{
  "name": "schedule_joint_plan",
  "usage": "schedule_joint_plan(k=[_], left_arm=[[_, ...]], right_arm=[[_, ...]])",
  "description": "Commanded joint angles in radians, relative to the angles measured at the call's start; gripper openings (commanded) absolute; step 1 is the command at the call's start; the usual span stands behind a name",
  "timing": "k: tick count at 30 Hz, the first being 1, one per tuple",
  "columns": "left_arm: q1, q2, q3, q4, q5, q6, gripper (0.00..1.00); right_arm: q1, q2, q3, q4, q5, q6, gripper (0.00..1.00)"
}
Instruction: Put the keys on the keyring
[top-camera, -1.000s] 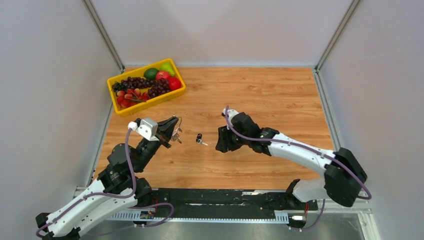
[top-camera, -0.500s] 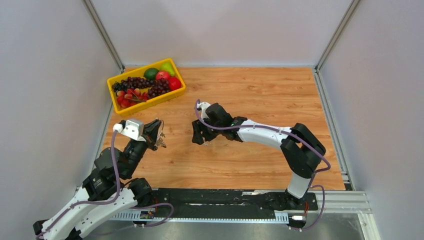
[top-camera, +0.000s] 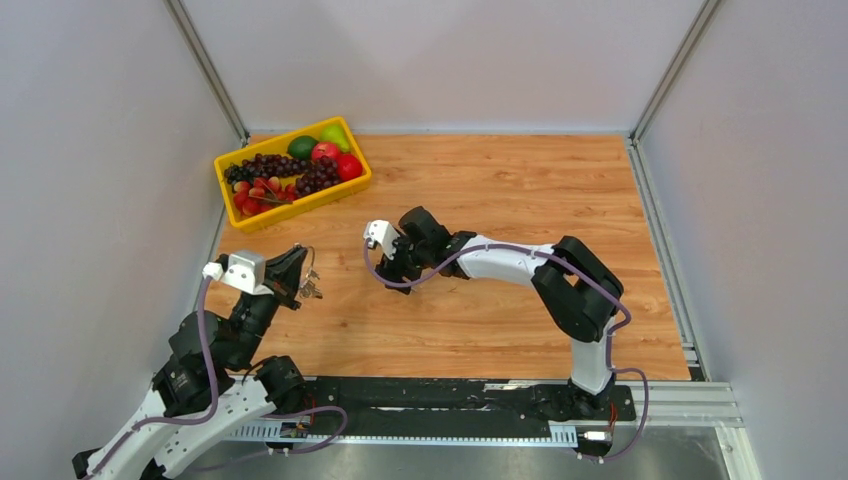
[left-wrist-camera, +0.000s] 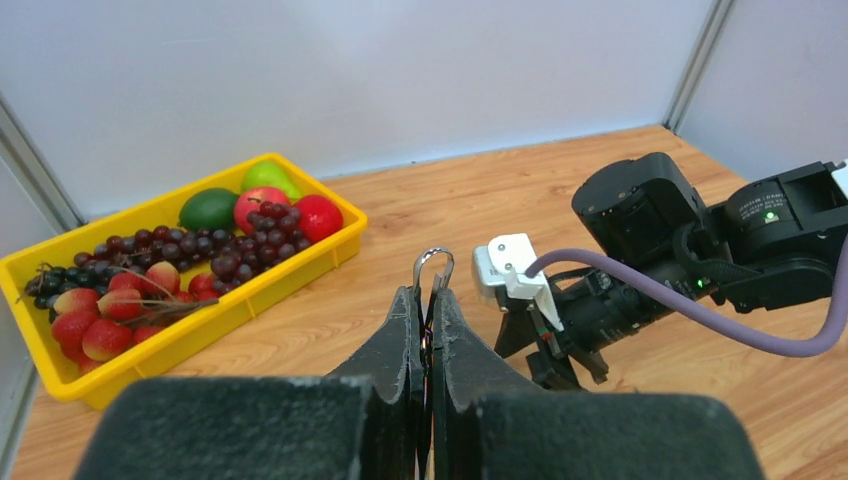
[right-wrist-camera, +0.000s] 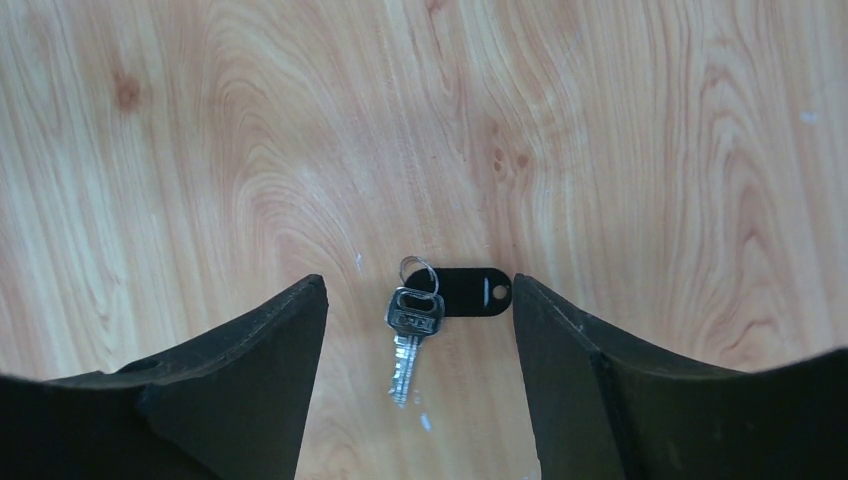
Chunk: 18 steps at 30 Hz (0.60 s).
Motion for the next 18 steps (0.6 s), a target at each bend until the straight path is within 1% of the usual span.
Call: schedule_joint_plan(k=[1, 3, 5, 7, 10, 13, 18], left_arm=[[-0.001, -0.019, -0.02, 0.041, 0.008, 0.003, 0.0], [-0.002, -0.02, -0.024, 0.043, 0.015, 0.005, 0.0], [-0.002, -0.021, -0.026, 0.045, 0.02, 0.004, 0.0], [-0.002, -0.023, -0.03, 0.047, 0.025, 0.004, 0.0], [-0.002, -0.031, -0.038, 0.053, 0.032, 0.004, 0.0], [-0.002, -0.033, -0.041, 0.054, 0.044, 0.005, 0.0], [-0.002, -0.036, -0.047, 0.05, 0.051, 0.015, 0.0]], right_arm=[[-0.037, 0.014, 0.041, 0.013, -0.18, -0.29, 0.71], [-0.042, 0.024, 0.061, -0.047, -0.258, -0.387, 0.71], [-0.044, 0.045, 0.095, -0.121, -0.295, -0.469, 0.7], [-0.05, 0.071, 0.133, -0.179, -0.307, -0.521, 0.7], [-0.062, 0.094, 0.168, -0.219, -0.358, -0.582, 0.69], [-0.063, 0.119, 0.195, -0.245, -0.391, -0.621, 0.68], [-0.064, 0.164, 0.23, -0.269, -0.37, -0.628, 0.65]])
